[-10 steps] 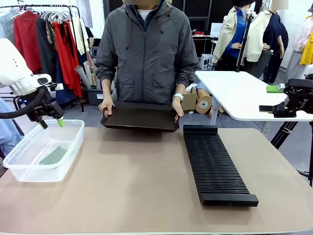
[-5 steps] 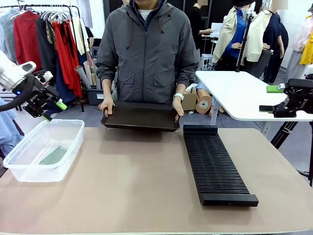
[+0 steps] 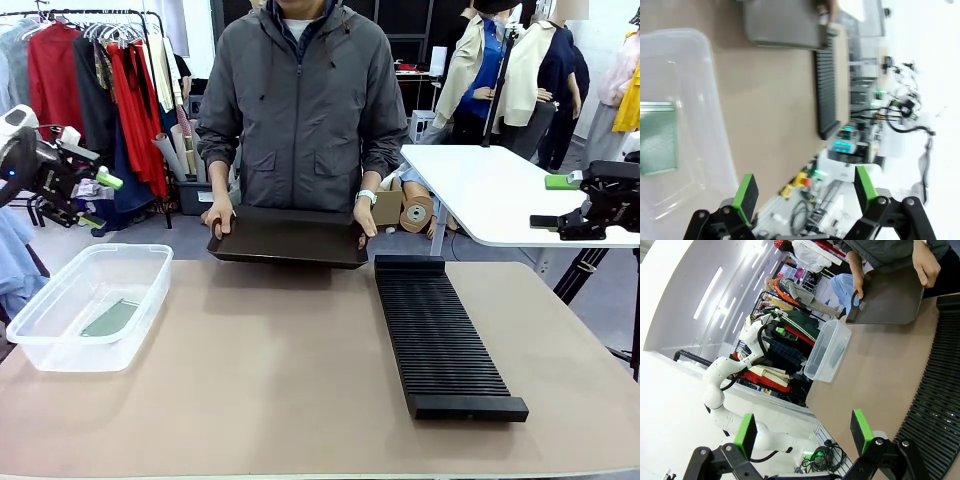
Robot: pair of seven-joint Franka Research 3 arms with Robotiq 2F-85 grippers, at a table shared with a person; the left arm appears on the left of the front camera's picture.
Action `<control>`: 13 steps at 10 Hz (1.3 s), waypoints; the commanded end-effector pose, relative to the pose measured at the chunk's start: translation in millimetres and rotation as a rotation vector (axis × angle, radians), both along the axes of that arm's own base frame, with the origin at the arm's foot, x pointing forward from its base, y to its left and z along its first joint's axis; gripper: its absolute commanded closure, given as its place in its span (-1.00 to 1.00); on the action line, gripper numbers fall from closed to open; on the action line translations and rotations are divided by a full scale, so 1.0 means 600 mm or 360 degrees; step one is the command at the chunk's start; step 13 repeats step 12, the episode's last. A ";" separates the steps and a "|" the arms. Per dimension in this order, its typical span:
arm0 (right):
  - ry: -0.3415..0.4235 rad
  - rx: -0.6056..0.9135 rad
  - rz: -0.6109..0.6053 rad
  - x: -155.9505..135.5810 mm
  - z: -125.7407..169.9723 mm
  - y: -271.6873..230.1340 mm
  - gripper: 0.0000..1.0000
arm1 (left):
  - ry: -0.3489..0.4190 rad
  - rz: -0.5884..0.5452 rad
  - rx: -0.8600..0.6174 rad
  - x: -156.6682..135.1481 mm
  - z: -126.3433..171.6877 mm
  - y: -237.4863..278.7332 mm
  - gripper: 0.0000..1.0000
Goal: Sort PCBs into racks and boxes based on the side picked up.
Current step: If the short side of the Blank PCB is picked up, insert it into the PCB Rack ; if the long side is picked up, place it in the Organizing box.
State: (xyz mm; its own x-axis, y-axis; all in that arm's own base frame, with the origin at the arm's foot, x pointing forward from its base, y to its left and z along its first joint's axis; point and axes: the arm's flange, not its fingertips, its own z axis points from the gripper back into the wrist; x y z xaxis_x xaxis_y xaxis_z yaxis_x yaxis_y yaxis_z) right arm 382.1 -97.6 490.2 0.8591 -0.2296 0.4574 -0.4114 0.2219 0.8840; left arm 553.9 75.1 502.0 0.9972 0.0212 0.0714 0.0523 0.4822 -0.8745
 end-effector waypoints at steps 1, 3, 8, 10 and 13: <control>-0.0008 0.0012 0.0002 -0.001 0.003 0.001 -1.00 | 0.0021 0.0020 -0.0324 0.001 -0.008 0.008 -1.00; -0.0008 0.0012 0.0002 -0.001 0.003 0.001 -1.00 | -0.0079 -0.0042 -0.0507 -0.001 -0.024 -0.003 -1.00; -0.0008 0.0012 0.0002 -0.001 0.003 0.001 -1.00 | -0.0165 -0.0005 -0.0626 0.000 -0.040 -0.013 -1.00; -0.0008 0.0012 0.0002 -0.001 0.003 0.001 -1.00 | -0.0165 -0.0005 -0.0626 0.000 -0.040 -0.013 -1.00; -0.0008 0.0012 0.0002 -0.001 0.003 0.001 -1.00 | -0.0165 -0.0005 -0.0626 0.000 -0.040 -0.013 -1.00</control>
